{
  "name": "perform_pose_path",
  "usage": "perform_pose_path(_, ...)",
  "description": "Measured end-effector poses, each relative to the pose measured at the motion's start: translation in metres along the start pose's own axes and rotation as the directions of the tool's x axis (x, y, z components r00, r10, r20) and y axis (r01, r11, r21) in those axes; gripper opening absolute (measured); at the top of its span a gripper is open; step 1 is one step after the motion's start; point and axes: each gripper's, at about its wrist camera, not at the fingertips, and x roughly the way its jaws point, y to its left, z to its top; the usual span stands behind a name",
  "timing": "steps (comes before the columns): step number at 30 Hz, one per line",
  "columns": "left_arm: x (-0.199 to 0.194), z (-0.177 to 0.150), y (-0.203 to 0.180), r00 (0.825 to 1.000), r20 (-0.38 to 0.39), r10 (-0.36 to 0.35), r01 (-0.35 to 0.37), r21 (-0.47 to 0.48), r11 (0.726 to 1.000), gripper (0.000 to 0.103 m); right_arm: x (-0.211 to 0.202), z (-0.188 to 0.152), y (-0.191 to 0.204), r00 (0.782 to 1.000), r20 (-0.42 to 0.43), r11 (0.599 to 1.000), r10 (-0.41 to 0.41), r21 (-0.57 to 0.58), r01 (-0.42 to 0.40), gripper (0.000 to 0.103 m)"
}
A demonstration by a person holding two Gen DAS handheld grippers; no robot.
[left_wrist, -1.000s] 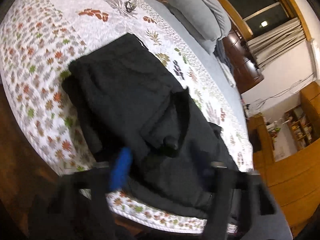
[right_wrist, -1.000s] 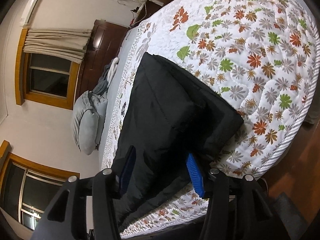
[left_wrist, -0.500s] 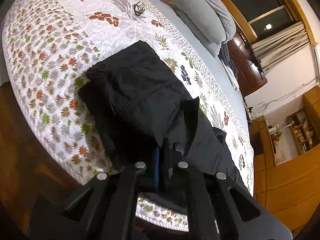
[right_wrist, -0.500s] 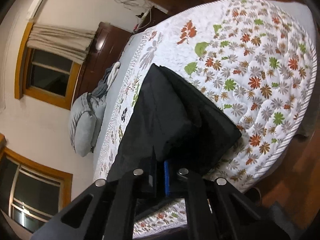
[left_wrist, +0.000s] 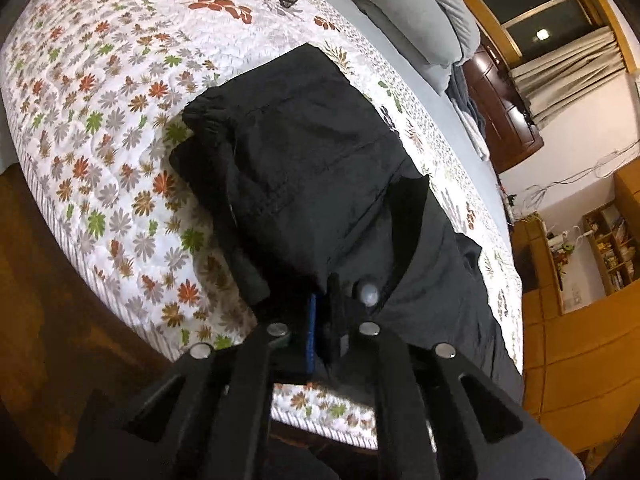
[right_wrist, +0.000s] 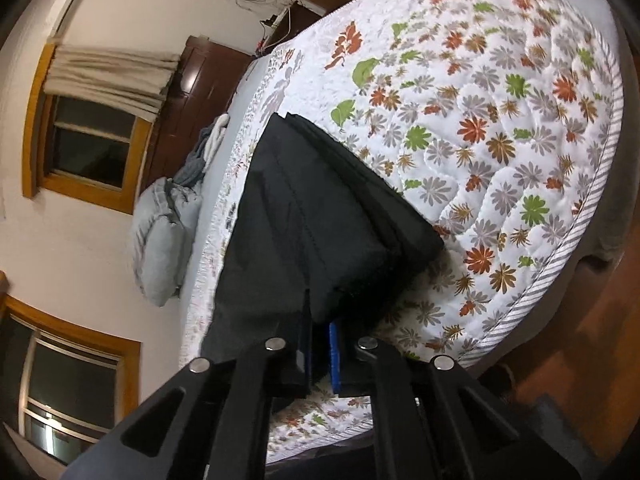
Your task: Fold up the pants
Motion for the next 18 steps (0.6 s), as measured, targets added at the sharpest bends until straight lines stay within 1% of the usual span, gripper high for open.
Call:
perform_pose_path(2,-0.011,-0.004,-0.001,1.0,0.02,0.016,-0.016,0.028,0.999,0.024,-0.012,0.002,-0.004,0.999,0.039,1.0,-0.004,0.007,0.004,0.021)
perform_pose_path(3,-0.019,-0.007,-0.003,0.999,0.032,0.026,-0.028,0.054,0.998,0.027,-0.02,0.002,-0.008,0.998,0.061,1.0,-0.009,0.015,0.008,0.023)
perform_pose_path(6,-0.041,-0.014,-0.014,0.996,0.076,0.039,-0.049,0.133,0.99,0.037,-0.035,-0.001,-0.013,0.995,0.097,0.999,-0.028,0.02,0.026,0.025)
perform_pose_path(9,-0.058,-0.019,-0.039,0.99,0.131,0.043,-0.075,0.248,0.966,0.048,-0.046,-0.008,-0.01,0.991,0.129,0.999,-0.038,0.007,0.037,0.027)
perform_pose_path(11,-0.061,-0.019,-0.056,0.988,0.152,0.032,-0.078,0.306,0.949,0.06,-0.049,-0.008,-0.01,0.99,0.141,1.0,-0.027,0.007,0.026,0.027)
perform_pose_path(14,-0.052,-0.016,-0.076,0.989,0.149,0.014,-0.069,0.369,0.927,0.061,-0.047,-0.007,-0.016,0.992,0.119,0.999,-0.035,0.024,0.032,0.028)
perform_pose_path(16,-0.045,-0.014,-0.083,0.99,0.141,0.011,-0.065,0.382,0.922,0.062,-0.049,-0.007,-0.017,0.992,0.125,0.999,-0.023,0.041,0.018,0.029)
perform_pose_path(18,-0.037,-0.01,-0.087,0.99,0.139,0.017,-0.069,0.38,0.922,0.063,-0.05,-0.007,-0.02,0.992,0.123,0.998,-0.008,0.057,0.001,0.047)
